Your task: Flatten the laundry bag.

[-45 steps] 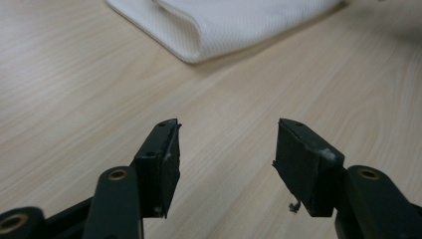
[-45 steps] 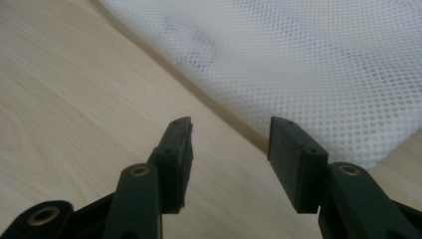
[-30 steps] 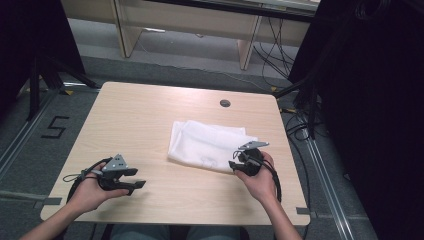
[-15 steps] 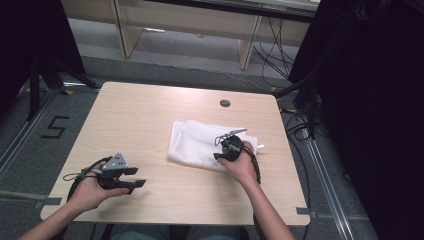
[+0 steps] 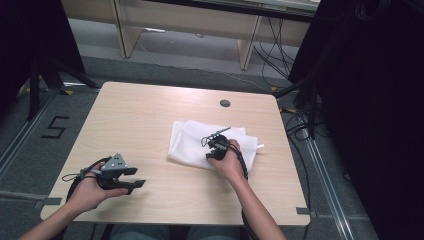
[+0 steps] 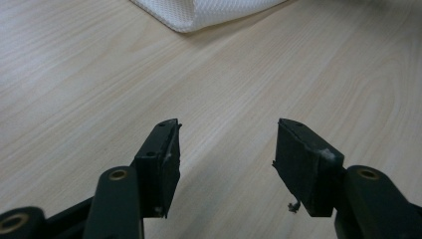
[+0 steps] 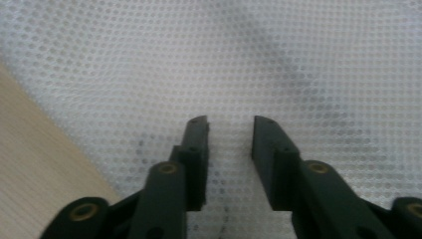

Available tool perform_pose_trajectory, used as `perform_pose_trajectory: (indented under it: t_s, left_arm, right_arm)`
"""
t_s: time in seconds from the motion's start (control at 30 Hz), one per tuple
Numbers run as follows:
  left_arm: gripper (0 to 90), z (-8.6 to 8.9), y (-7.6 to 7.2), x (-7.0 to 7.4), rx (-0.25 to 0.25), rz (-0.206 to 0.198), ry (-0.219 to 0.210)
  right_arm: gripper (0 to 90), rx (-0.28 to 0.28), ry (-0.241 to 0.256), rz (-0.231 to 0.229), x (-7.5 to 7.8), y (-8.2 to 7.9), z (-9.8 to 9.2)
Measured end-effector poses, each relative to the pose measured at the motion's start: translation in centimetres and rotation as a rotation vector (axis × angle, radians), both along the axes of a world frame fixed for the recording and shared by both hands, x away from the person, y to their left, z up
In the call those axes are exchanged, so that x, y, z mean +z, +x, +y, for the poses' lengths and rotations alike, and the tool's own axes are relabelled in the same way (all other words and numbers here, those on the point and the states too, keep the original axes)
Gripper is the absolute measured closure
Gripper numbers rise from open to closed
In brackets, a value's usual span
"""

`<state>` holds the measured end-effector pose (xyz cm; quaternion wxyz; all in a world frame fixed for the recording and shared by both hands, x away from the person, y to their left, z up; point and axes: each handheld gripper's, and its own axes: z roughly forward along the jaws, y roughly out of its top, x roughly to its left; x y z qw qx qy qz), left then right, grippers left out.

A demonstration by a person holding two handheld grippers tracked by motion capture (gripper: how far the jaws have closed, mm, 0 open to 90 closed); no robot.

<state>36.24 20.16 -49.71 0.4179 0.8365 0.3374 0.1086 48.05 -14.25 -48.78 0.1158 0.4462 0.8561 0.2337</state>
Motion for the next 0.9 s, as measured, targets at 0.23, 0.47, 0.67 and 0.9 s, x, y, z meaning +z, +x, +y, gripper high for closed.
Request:
perform_pose_trajectory:
  t_s: [0.23, 0.47, 0.67, 0.9]
  left_arm:
    - [42.8, 0.0, 0.0, 0.0, -0.005, -0.007, 0.011]
    - [42.8, 0.0, 0.0, 0.0, 0.0, 0.0, 0.008]
    - [42.9, 0.1, 0.0, 0.2, -0.006, -0.002, 0.011]
    - [43.4, 0.1, -0.1, 0.4, -0.003, -0.02, -0.006]
  right_arm:
    - [90.0, 0.015, 0.006, 0.017, 0.0, -0.2, 0.5]
    - [90.0, 0.038, 0.0, 0.0, -0.1, -0.4, 0.7]
    - [90.0, 0.138, 0.029, -0.003, -0.3, -1.3, 2.4]
    - [90.0, 0.241, 0.039, 0.011, -0.4, -2.7, 4.7]
